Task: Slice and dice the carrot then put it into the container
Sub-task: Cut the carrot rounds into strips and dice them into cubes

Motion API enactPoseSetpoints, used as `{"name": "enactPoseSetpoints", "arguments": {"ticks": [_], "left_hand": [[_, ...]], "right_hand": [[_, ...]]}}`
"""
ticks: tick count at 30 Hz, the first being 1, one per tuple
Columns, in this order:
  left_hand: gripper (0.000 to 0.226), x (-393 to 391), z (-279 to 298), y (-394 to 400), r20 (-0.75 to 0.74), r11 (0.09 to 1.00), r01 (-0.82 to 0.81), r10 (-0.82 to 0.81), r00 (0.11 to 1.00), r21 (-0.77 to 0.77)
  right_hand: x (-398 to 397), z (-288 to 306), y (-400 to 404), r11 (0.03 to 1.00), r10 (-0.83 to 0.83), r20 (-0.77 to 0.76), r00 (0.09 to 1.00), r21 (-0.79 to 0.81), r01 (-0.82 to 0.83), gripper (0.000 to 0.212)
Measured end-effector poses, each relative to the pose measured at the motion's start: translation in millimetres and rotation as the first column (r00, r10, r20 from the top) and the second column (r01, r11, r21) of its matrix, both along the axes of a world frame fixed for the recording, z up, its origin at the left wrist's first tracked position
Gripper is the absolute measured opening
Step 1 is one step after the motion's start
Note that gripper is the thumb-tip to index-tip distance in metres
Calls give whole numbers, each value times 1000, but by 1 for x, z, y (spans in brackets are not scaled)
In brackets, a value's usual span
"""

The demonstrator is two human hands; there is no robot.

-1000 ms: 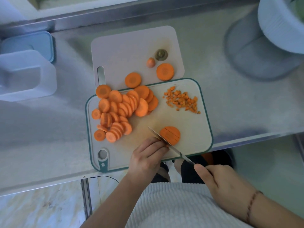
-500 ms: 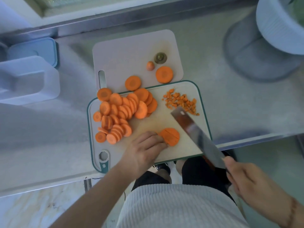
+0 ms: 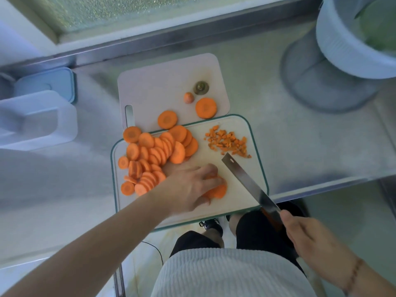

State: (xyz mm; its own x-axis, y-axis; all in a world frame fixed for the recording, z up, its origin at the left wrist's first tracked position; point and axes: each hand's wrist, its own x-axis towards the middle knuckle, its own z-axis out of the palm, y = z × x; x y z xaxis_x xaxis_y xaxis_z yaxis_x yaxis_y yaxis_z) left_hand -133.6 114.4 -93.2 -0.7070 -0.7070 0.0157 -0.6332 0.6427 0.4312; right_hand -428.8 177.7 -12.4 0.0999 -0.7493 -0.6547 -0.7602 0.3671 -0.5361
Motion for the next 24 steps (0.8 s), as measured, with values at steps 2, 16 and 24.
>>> {"name": "enactPoseSetpoints", "arguments": {"ticks": [2, 16, 24], "left_hand": [[61, -7, 2, 14, -13, 992, -121, 122, 992, 42], [71, -67, -1, 53, -59, 549, -821, 835, 547, 156], [71, -55, -1, 55, -73, 619, -780, 777, 625, -88]], "right_hand": [[3, -2, 0, 1000, 19, 3, 1000, -3, -19, 69], [44, -16, -17, 973, 204, -32, 978, -106, -207, 66], [23, -4, -31, 963, 229, -48, 972, -132, -233, 64]]}}
